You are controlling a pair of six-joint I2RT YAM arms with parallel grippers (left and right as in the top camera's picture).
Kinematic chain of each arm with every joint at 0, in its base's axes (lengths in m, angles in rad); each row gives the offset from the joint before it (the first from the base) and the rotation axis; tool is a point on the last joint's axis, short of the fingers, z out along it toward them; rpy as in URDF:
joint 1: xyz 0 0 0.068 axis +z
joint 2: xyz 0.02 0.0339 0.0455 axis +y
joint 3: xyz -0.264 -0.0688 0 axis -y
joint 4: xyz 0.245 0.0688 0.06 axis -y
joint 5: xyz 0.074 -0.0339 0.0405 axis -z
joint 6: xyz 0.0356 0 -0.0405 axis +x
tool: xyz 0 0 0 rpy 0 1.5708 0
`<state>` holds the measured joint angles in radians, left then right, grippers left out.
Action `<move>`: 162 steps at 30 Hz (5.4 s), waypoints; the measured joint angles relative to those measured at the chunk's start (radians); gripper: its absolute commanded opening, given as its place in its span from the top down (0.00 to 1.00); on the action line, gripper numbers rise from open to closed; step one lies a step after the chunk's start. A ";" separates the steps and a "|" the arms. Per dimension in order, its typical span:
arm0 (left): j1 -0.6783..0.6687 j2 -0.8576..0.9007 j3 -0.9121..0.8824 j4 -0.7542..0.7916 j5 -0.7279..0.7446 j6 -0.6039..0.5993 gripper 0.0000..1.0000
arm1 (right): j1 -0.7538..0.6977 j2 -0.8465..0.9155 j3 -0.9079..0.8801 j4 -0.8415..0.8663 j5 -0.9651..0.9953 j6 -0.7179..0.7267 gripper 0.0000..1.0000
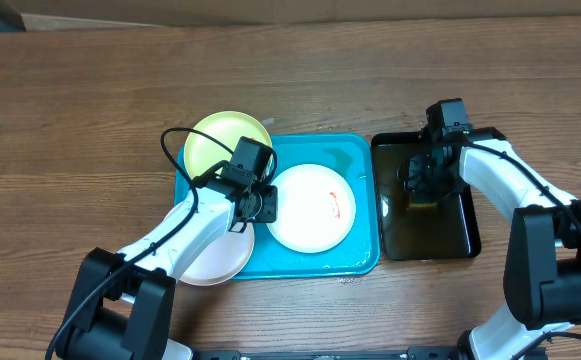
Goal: Clean dirty plates on tray and stack at the side
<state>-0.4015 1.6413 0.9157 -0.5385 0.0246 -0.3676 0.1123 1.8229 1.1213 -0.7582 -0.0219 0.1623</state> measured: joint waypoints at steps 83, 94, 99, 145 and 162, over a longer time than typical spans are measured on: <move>0.002 0.076 0.059 0.002 0.001 0.025 0.96 | 0.000 0.000 0.147 -0.158 0.002 -0.003 0.96; 0.002 0.076 0.080 -0.008 0.053 -0.105 0.76 | 0.006 0.000 0.151 -0.157 -0.059 0.008 0.96; 0.002 0.076 0.080 -0.011 0.023 -0.113 0.74 | 0.021 0.000 0.189 -0.174 -0.123 -0.017 0.96; 0.002 0.119 0.084 0.004 0.024 -0.108 0.96 | 0.440 0.106 0.083 0.130 0.084 -0.062 0.96; 0.002 0.119 0.084 0.007 0.024 -0.108 0.96 | 0.425 0.133 0.129 0.068 -0.164 -0.103 0.96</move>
<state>-0.3996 1.7603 1.0000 -0.5316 0.0483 -0.4755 0.5369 1.9556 1.2499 -0.6899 -0.1856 0.0589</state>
